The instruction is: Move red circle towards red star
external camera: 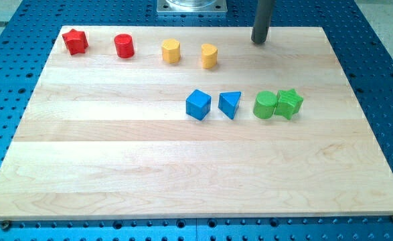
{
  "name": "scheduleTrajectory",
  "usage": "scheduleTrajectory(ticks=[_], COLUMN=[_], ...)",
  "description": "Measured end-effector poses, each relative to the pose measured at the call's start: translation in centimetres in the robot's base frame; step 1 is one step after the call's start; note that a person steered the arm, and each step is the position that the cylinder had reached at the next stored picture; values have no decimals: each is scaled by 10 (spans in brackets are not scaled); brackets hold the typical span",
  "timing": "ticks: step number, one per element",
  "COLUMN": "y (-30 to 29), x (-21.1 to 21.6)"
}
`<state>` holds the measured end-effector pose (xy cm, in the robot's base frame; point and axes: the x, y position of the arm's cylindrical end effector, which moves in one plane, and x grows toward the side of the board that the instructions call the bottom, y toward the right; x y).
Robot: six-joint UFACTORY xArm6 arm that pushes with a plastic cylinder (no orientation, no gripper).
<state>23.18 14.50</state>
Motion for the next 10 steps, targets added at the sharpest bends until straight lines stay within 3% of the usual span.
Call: scheduleTrajectory(ticks=[1,2,3,4,6,10], y=[0,-25,-91,-201,-229,-289], x=[0,-26,-36,-34,45,34])
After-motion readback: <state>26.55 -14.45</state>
